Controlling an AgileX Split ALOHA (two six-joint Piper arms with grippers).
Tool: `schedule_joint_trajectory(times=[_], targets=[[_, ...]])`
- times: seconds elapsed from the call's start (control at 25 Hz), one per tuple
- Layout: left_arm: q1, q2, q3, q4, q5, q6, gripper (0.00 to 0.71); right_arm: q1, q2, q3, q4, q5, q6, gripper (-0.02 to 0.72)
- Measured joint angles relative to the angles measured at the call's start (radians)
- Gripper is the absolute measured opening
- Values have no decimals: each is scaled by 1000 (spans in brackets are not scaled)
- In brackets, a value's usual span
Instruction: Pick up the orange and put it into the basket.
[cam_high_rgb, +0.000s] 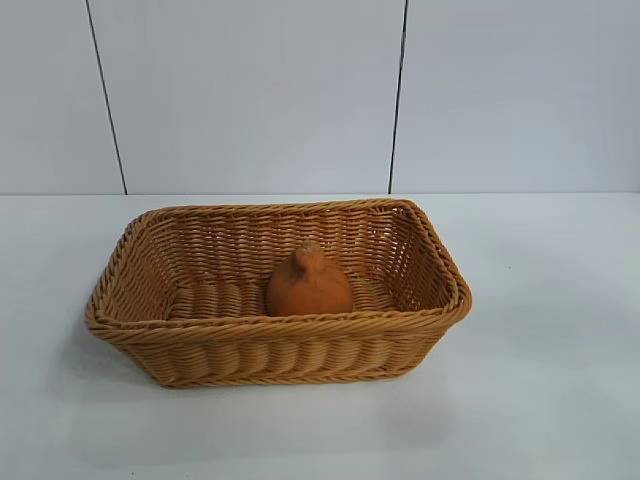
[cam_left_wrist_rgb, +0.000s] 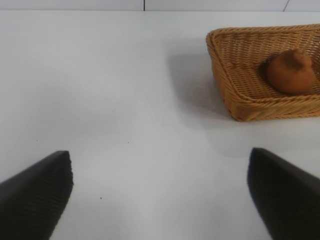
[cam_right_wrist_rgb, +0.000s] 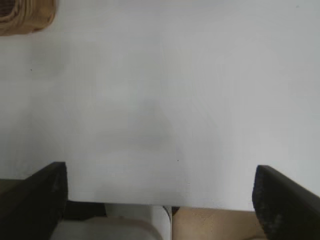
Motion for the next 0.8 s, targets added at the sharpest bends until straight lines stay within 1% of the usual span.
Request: schedule_joint_trajectory(times=[0.16,0.32,0.6,0.8], targets=[[0,0,0,0,0,0,672,0,-148,83,0,-25,-1,694],[0,0,0,0,0,0,672,0,-251,84,1,-38,-1,694],[0,0,0,0,0,0,672,0,-371,85,21,-49,-1,694],[0,0,0,-2,0,0,672,0,-519,85,23,-50,-2,694]])
